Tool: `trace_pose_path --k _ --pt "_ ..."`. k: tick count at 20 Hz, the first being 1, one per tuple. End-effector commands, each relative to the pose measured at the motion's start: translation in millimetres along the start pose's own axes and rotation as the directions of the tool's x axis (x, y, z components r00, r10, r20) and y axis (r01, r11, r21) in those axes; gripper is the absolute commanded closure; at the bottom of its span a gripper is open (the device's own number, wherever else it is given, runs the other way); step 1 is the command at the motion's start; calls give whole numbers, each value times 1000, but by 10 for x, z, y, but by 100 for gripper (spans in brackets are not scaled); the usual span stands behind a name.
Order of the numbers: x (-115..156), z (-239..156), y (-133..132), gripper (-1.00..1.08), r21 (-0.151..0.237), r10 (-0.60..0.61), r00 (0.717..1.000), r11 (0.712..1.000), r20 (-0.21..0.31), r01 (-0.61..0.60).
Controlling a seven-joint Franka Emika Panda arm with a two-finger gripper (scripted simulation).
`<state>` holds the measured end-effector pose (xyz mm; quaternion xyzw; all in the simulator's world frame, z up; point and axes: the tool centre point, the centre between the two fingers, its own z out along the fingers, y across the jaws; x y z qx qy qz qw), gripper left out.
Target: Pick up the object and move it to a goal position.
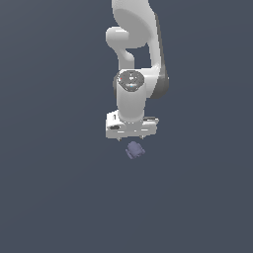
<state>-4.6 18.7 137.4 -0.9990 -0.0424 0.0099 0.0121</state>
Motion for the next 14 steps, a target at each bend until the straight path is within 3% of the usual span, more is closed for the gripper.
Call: trace_pose_path --k 1,8,14 --pt "18 102 -46 -92 -7 -55 998 998 -3 55" --pt "62 381 -181 -92 -24 -209 978 978 -10 208" --pt "73 472 -230 -92 -29 -259 966 966 -12 258"
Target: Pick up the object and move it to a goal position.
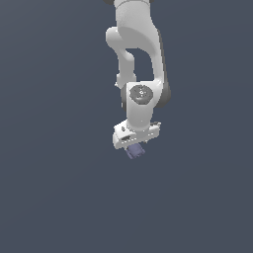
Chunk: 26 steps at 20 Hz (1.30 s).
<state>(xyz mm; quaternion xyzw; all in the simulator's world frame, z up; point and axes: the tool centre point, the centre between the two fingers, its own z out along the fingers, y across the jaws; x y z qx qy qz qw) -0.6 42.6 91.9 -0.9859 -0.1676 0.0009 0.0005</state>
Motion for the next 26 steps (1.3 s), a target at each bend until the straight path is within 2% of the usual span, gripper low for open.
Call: trace_pose_path --k 1,6,14,19,20,26 --pt "7 15 -7 -92 -1 -11 1000 1000 -2 11" --pt "1 70 -4 -92 0 -5 1000 1000 0 5" --pt "-7 444 -9 -92 -1 -10 1000 1000 -1 10" --pt "5 517 -4 -92 -1 -11 1000 1000 -2 11" --pt "5 517 -4 108 -1 -11 1000 1000 -2 11" --pt "5 517 -4 108 -1 -11 1000 1000 -2 11"
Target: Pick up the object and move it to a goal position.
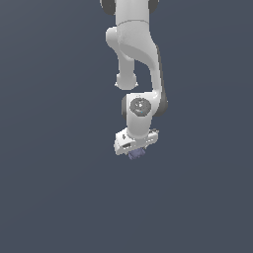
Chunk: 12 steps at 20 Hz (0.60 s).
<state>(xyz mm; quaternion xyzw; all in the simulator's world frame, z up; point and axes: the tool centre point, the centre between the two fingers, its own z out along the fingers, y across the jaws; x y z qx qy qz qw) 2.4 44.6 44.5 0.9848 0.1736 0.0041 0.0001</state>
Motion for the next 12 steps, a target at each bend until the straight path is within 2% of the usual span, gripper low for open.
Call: trace_pose_path --k 1,12 --pt "-32 42 3 108 2 2 1000 1000 8 -2" --pt "34 -173 122 108 0 0 1000 1000 1 0"
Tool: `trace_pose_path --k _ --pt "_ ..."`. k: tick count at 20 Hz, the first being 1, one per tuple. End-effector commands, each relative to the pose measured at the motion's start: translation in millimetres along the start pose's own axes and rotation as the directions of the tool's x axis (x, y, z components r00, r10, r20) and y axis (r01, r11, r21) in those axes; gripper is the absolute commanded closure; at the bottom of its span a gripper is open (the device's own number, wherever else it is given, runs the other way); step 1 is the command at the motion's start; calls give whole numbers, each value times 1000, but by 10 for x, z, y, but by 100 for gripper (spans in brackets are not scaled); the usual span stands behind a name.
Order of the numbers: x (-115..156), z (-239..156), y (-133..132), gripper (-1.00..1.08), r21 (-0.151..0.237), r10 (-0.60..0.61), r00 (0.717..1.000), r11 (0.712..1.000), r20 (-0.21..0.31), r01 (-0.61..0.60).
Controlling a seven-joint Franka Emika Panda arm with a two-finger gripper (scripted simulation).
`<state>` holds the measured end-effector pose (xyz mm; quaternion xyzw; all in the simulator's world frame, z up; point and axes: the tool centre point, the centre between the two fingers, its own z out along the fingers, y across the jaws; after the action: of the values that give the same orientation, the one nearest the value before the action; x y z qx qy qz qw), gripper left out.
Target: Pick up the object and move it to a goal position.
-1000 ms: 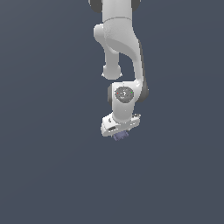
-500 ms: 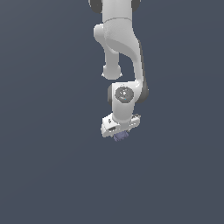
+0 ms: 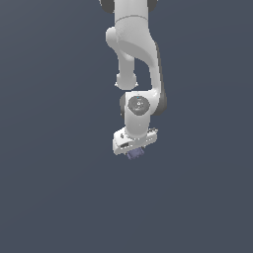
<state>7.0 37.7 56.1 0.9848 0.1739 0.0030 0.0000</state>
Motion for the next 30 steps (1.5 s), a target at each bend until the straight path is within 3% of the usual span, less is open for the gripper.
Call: trace_pose_path --k 1,19,30 --pt "23 -103 73 108 0 1 1000 1000 -1 -1" --pt "340 -1391 991 108 1 1 1000 1000 4 -1" --pt "459 -1764 1268 108 1 1 1000 1000 5 -1"
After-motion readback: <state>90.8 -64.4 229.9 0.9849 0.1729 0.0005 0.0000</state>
